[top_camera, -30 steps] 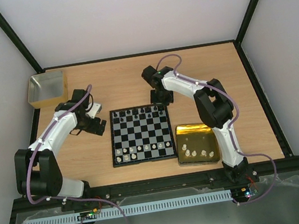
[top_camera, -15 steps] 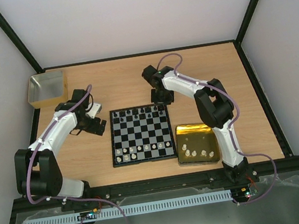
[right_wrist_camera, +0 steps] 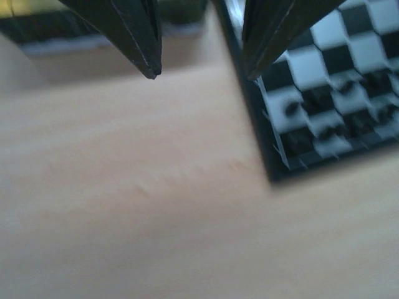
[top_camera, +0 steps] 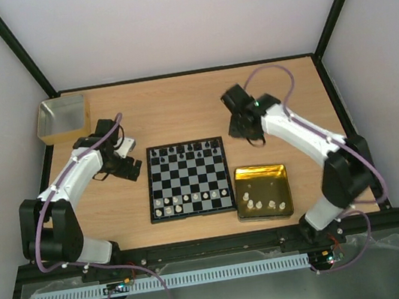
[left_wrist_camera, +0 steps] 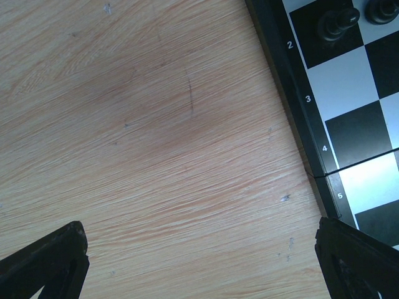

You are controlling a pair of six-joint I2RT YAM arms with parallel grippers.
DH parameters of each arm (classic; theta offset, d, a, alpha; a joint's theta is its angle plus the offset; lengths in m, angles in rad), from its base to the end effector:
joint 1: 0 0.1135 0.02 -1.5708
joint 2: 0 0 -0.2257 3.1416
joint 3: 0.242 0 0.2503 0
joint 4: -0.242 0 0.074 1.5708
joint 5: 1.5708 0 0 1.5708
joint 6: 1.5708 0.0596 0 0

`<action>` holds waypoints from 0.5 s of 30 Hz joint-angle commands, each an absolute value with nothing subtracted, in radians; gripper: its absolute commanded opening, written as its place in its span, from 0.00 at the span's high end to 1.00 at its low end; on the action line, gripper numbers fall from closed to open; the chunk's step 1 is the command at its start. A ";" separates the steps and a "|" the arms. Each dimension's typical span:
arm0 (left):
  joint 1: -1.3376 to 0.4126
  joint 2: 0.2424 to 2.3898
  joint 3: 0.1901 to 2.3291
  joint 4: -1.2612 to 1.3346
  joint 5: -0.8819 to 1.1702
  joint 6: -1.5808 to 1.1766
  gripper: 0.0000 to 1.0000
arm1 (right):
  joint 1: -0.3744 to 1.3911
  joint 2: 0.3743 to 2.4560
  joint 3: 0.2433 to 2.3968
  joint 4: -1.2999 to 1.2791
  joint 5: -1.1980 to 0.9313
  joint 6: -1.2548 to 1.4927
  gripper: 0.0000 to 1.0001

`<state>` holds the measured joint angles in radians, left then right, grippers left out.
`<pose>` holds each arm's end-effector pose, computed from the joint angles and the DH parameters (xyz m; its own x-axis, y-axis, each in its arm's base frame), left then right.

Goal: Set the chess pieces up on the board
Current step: Place the chess piece on the chessboard, then pick up the chess piece from the storage box.

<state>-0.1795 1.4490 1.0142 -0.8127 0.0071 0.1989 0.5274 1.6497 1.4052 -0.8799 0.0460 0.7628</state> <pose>0.2761 -0.0505 0.1629 -0.8788 0.3603 -0.3128 0.3615 0.9307 0.0562 0.3001 0.1716 0.2174 -0.8990 0.2752 -0.3408 0.1875 0.9449 0.2683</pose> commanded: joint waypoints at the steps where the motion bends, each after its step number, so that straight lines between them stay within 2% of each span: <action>1: -0.172 1.435 1.011 -0.823 0.013 0.205 0.01 | 0.596 1.466 1.108 -0.856 0.037 0.863 0.65; 4: -0.172 1.435 1.011 -0.822 0.013 0.204 0.01 | 0.670 1.332 0.931 -0.847 0.008 0.941 0.65; 7: -0.170 1.438 1.011 -0.823 0.012 0.204 0.01 | 0.722 1.213 0.843 -0.859 -0.014 0.990 0.65; 15: -0.167 1.444 1.009 -0.824 0.008 0.204 0.01 | 0.736 1.089 0.764 -0.861 -0.087 0.992 0.66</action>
<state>-0.1741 1.4490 1.0142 -0.8127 0.0071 0.1986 0.7280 1.1107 0.7948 -0.8692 -0.0513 0.9684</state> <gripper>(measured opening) 0.991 0.346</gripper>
